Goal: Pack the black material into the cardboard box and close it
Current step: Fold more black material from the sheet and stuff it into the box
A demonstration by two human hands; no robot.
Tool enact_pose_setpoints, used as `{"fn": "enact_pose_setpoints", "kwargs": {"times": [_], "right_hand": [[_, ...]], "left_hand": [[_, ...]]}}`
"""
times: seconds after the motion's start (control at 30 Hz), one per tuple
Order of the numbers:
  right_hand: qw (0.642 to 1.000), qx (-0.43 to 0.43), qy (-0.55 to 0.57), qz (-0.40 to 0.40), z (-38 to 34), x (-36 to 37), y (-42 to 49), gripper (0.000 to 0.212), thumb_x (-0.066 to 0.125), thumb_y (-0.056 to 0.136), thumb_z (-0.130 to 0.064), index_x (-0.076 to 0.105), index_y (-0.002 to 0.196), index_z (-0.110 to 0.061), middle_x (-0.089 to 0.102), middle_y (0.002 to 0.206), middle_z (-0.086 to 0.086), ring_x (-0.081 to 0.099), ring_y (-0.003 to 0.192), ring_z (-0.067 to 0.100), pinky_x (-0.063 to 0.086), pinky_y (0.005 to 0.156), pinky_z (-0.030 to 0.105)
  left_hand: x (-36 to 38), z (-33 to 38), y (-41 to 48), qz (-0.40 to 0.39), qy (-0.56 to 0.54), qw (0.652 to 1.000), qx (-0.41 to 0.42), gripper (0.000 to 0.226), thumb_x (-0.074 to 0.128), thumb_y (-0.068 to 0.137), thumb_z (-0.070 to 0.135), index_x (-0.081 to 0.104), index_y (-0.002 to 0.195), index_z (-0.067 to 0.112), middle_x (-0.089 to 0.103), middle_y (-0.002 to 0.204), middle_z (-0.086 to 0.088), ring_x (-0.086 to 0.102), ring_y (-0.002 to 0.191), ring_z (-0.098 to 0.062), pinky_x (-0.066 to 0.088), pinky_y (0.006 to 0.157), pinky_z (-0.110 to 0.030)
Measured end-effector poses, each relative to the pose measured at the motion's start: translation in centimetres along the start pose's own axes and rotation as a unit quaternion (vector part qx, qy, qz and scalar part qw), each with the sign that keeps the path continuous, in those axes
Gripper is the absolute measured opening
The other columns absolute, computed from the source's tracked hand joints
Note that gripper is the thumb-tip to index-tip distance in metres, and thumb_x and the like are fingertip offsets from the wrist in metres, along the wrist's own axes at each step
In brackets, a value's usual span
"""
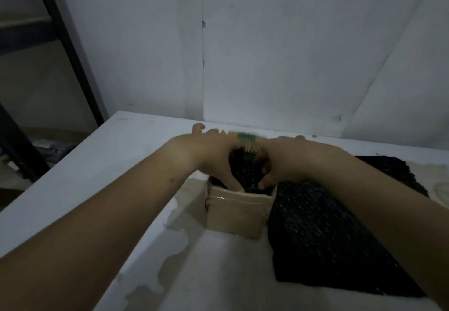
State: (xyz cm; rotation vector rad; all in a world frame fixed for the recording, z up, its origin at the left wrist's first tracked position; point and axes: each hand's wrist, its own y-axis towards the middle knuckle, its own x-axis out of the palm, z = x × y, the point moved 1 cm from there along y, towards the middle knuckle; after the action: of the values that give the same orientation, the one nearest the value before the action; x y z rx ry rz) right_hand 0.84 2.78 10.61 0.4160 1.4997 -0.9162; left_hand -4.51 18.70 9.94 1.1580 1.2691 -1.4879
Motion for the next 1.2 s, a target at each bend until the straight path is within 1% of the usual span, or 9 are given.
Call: {"fn": "enact_pose_setpoints", "kwargs": {"times": [0.17, 0.23, 0.33, 0.5, 0.57, 0.67, 0.8, 1.07, 1.2], "right_hand": [[0.994, 0.048, -0.021, -0.094, -1.9, 0.9, 1.6, 0.050, 0.076, 0.080, -0.036, 0.056, 0.121, -0.017, 0.055, 0.095, -0.001, 0.057, 0.108, 0.025, 0.046, 0.098, 0.038], [0.994, 0.073, -0.019, -0.080, -2.3, 2.2, 2.3, 0.031, 0.066, 0.086, -0.019, 0.058, 0.115, -0.013, 0.053, 0.101, 0.004, 0.050, 0.122, 0.034, 0.025, 0.114, 0.059], [0.992, 0.078, -0.067, -0.070, -2.6, 3.2, 2.6, 0.029, 0.059, 0.084, -0.009, 0.058, 0.113, -0.012, 0.052, 0.128, 0.017, 0.035, 0.133, 0.042, 0.009, 0.116, 0.063], [0.977, -0.006, 0.105, -0.184, -0.4, -0.1, 1.6, 0.058, 0.075, 0.068, -0.052, 0.063, 0.118, -0.024, 0.065, 0.119, -0.002, 0.061, 0.108, 0.019, 0.049, 0.099, 0.041], [0.960, -0.027, 0.191, -0.202, 0.2, -1.3, 1.1, 0.062, 0.075, 0.068, -0.058, 0.065, 0.120, -0.028, 0.066, 0.119, -0.008, 0.063, 0.107, 0.013, 0.049, 0.098, 0.036], [0.983, -0.025, 0.108, -0.147, 0.0, -1.0, 1.0, 0.085, 0.074, 0.049, -0.073, 0.060, 0.124, -0.037, 0.062, 0.118, -0.017, 0.060, 0.107, 0.010, 0.047, 0.100, 0.038], [0.989, -0.020, 0.110, -0.093, -0.5, 0.2, 1.8, 0.063, 0.081, 0.053, -0.063, 0.068, 0.106, -0.032, 0.069, 0.098, -0.015, 0.065, 0.090, 0.010, 0.053, 0.091, 0.038], [0.999, 0.004, 0.028, -0.018, -1.4, 2.5, 1.9, 0.057, 0.073, 0.065, -0.066, 0.060, 0.105, -0.027, 0.057, 0.098, -0.002, 0.041, 0.112, 0.023, 0.022, 0.101, 0.043], [0.999, 0.002, 0.005, -0.045, -1.4, 1.9, 1.6, 0.057, 0.073, 0.065, -0.066, 0.061, 0.103, -0.026, 0.056, 0.101, -0.003, 0.039, 0.120, 0.024, 0.015, 0.110, 0.048]], "left_hand": [[0.3, 1.3, 1.4, -0.018, 0.009, 1.000, -0.007, 0.095, 0.081, 0.063, 0.062, 0.034, 0.135, 0.023, 0.057, 0.123, 0.003, 0.041, 0.131, -0.029, 0.017, 0.116, -0.047], [0.7, 1.2, 1.5, -0.018, 0.033, 0.999, 0.010, 0.069, 0.077, 0.068, 0.060, 0.045, 0.121, 0.031, 0.059, 0.120, 0.007, 0.046, 0.129, -0.022, 0.010, 0.114, -0.051], [1.3, 1.4, 1.8, -0.038, 0.089, 0.995, 0.005, 0.036, 0.065, 0.081, 0.056, 0.038, 0.097, 0.038, 0.055, 0.133, 0.003, 0.029, 0.144, -0.026, -0.001, 0.116, -0.054], [1.8, 1.3, 2.3, -0.064, 0.105, 0.992, 0.000, 0.050, 0.062, 0.079, 0.065, 0.063, 0.113, 0.029, 0.060, 0.124, 0.000, 0.028, 0.143, -0.024, -0.003, 0.114, -0.054], [1.7, 1.3, 2.4, -0.064, 0.100, 0.993, 0.000, 0.055, 0.062, 0.077, 0.067, 0.064, 0.118, 0.030, 0.060, 0.124, -0.002, 0.029, 0.141, -0.023, -0.002, 0.114, -0.053], [1.9, 1.2, 2.4, -0.054, 0.093, 0.994, 0.008, 0.056, 0.063, 0.074, 0.070, 0.064, 0.115, 0.031, 0.061, 0.118, -0.001, 0.031, 0.139, -0.023, -0.002, 0.114, -0.054], [2.0, 0.9, 2.6, -0.045, 0.088, 0.995, 0.011, 0.052, 0.064, 0.072, 0.070, 0.066, 0.107, 0.031, 0.062, 0.108, 0.003, 0.037, 0.131, -0.021, 0.000, 0.114, -0.053], [2.4, 1.3, 2.9, -0.021, 0.120, 0.992, 0.025, 0.034, 0.055, 0.085, 0.055, 0.064, 0.096, 0.025, 0.062, 0.090, 0.003, 0.045, 0.118, -0.021, 0.004, 0.114, -0.052], [0.6, 1.4, 2.4, -0.069, 0.095, 0.993, 0.021, 0.051, 0.069, 0.070, 0.069, 0.059, 0.103, 0.031, 0.067, 0.112, 0.008, 0.043, 0.134, -0.022, 0.002, 0.114, -0.052]]}}
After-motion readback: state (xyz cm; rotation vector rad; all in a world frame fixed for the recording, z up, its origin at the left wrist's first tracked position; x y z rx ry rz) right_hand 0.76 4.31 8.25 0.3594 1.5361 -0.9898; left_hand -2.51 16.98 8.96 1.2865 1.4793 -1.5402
